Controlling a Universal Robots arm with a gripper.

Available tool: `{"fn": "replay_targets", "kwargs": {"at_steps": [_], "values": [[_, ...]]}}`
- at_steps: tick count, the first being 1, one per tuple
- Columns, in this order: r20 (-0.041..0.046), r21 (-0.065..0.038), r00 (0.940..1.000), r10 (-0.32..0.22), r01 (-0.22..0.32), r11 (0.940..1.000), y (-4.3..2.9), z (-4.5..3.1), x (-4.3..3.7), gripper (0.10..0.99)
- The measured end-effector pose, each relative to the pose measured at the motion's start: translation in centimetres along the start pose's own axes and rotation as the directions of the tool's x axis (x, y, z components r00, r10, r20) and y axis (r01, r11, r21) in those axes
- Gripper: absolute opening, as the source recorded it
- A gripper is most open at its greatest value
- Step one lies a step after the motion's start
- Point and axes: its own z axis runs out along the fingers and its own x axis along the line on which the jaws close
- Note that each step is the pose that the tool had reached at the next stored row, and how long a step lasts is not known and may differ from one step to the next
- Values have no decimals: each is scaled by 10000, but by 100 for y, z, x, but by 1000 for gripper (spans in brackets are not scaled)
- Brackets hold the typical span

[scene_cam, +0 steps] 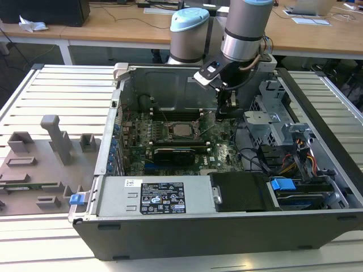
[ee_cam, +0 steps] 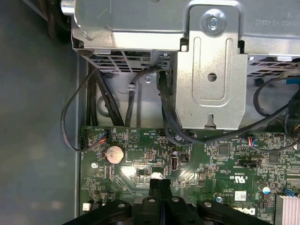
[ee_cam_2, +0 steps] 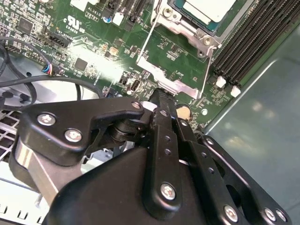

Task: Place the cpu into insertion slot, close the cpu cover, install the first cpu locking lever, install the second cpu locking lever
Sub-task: 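Close the cpu cover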

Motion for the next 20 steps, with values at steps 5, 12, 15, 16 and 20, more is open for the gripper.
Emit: {"fn": "replay_targets", "kwargs": {"at_steps": [5,12,15,16,20], "values": [[1,0,10000,0,0,10000,1,89,0,106],[5,0,10000,1,-1,10000,0,31,0,106],[4,-1,10000,1,-1,10000,-1,-3,0,106],[1,-1,10000,0,0,10000,0,-3,1,106],[5,0,10000,0,0,10000,-38,-6,1,106]]}}
